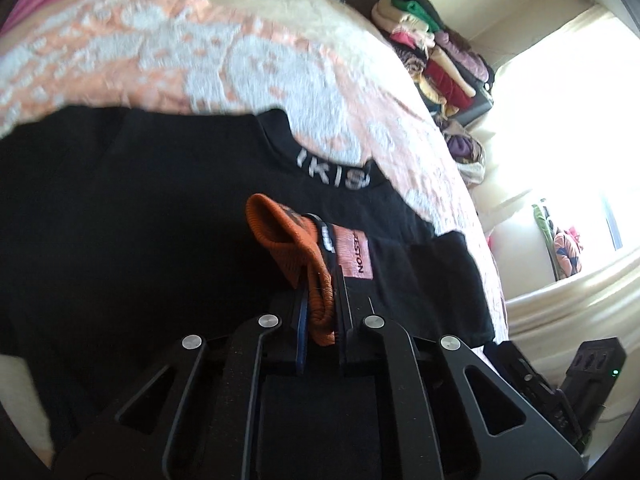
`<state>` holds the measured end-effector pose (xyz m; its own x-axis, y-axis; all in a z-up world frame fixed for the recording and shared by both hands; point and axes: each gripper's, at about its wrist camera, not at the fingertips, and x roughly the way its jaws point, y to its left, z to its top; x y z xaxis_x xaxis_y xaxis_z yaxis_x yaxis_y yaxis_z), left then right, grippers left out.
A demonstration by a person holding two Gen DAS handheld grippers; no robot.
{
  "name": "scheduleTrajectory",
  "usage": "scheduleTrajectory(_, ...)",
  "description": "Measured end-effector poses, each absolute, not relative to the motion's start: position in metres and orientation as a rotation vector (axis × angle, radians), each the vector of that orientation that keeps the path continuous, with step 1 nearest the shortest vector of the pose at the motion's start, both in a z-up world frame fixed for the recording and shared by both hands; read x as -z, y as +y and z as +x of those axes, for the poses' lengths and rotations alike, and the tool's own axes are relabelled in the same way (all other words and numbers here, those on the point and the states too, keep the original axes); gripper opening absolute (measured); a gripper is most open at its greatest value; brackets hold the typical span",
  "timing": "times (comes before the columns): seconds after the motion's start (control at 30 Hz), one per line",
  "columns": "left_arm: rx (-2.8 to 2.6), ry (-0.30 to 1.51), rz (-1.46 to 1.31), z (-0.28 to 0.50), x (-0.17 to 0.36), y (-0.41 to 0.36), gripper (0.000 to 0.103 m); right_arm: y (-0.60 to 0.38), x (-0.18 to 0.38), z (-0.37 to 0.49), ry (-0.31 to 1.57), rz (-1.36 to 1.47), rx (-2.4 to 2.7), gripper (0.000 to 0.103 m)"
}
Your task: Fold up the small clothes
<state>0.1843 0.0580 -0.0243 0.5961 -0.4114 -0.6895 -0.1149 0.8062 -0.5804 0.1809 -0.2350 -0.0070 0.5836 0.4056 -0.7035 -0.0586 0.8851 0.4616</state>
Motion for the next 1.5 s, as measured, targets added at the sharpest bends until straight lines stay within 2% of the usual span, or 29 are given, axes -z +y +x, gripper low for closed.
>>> scheduleTrajectory(0.2, 0.114, 0.823, -0.539, 0.166, -0.012, 0.082, 0.004, -0.232, 0.012, 0.181, 0.927, 0.39, -0.263, 0.068)
scheduleTrajectory(0.6, 0.045, 0.873, -0.491, 0.155, 0.007, 0.097, 0.005, -0.225, 0.016, 0.189, 0.923, 0.262, -0.176, 0.068)
scheduleTrajectory(0.83, -0.023, 0.826, -0.439, 0.139, -0.011, 0.107, 0.005, -0.22, 0.02, 0.197, 0.931, 0.21, -0.18, 0.068)
scheduleTrajectory(1.0, 0.033, 0.832, -0.399, 0.145, -0.019, 0.088, 0.01, -0.207, 0.024, 0.202, 0.955, 0.159, -0.202, 0.068)
scheduleTrajectory(1.43, 0.019, 1.031, -0.333, 0.165, 0.043, 0.076, 0.014, -0.198, 0.019, 0.203, 0.952, 0.129, -0.24, 0.068)
scheduleTrajectory(1.5, 0.023, 1.035, -0.351, 0.163, 0.049, 0.08, 0.014, -0.196, 0.021, 0.206, 0.956, 0.119, -0.237, 0.072)
